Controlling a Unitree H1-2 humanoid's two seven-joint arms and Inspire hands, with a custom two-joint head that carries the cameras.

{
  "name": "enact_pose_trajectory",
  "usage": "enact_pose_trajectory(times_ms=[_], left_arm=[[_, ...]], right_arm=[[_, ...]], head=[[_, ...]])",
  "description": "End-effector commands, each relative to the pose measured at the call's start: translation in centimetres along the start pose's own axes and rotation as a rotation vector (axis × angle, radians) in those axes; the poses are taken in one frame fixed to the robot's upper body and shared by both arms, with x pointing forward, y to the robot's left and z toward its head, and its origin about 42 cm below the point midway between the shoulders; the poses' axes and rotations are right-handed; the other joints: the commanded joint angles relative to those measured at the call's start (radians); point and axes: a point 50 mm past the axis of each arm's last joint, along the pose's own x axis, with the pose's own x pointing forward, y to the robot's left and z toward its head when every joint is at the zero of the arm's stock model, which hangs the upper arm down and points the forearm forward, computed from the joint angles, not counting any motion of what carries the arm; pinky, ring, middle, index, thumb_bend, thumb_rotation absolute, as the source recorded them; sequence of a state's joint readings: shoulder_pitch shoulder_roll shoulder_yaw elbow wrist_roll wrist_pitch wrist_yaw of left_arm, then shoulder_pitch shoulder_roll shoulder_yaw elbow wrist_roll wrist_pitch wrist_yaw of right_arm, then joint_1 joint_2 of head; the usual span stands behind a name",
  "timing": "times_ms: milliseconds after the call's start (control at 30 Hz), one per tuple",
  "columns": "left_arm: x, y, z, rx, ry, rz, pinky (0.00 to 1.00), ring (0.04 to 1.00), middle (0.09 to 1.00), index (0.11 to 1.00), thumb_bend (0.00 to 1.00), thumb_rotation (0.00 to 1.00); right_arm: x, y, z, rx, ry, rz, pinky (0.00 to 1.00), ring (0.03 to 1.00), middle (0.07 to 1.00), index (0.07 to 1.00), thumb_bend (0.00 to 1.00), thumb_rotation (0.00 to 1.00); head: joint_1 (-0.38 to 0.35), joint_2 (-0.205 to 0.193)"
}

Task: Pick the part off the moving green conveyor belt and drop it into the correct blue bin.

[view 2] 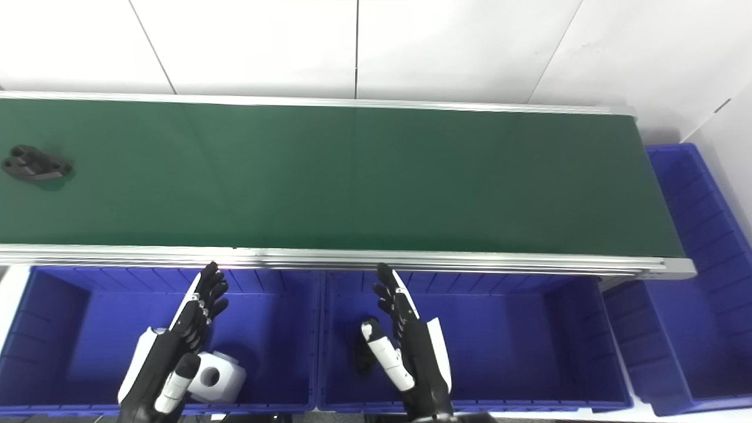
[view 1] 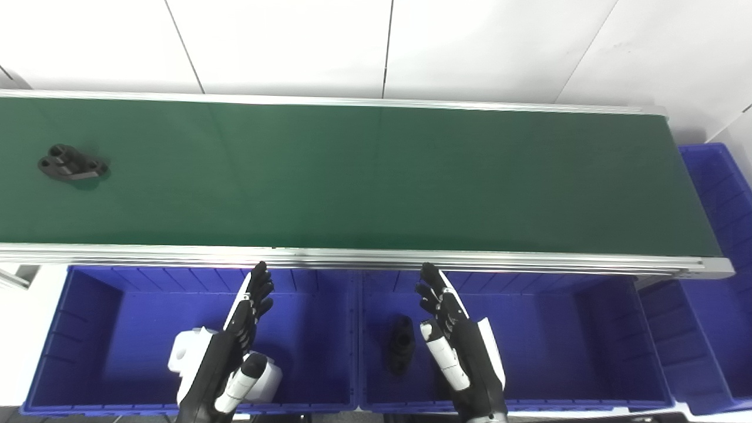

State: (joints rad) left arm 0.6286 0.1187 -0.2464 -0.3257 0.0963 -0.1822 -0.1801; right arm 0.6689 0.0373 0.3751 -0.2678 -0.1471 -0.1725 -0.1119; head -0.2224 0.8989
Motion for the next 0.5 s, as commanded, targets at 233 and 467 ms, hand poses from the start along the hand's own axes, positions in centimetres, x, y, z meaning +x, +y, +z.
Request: enact_pose_trajectory(times_ms=[233,467], left_arm=[[0.23,-0.17,0.83,0.014,-0.063,0.007,0.93,0.975,1.000,1.000,0.90,0.95],[0.20,-0.18,0.77,0.002,-0.066,0.002,0.94,0.978,1.000,1.000,0.91,0.94]], right_arm=[[-0.34,2.10,1.12,0.074,-0.062,0.009,0.91,0.920,0.941,0.944,0.78,0.85],[-0.39,2.07,1.05,0.074,-0.062,0.008,0.91,0.919,0.941,0.945,0.78,0.85]], head=[[0.002,-0.007],[0.002,-0.007]])
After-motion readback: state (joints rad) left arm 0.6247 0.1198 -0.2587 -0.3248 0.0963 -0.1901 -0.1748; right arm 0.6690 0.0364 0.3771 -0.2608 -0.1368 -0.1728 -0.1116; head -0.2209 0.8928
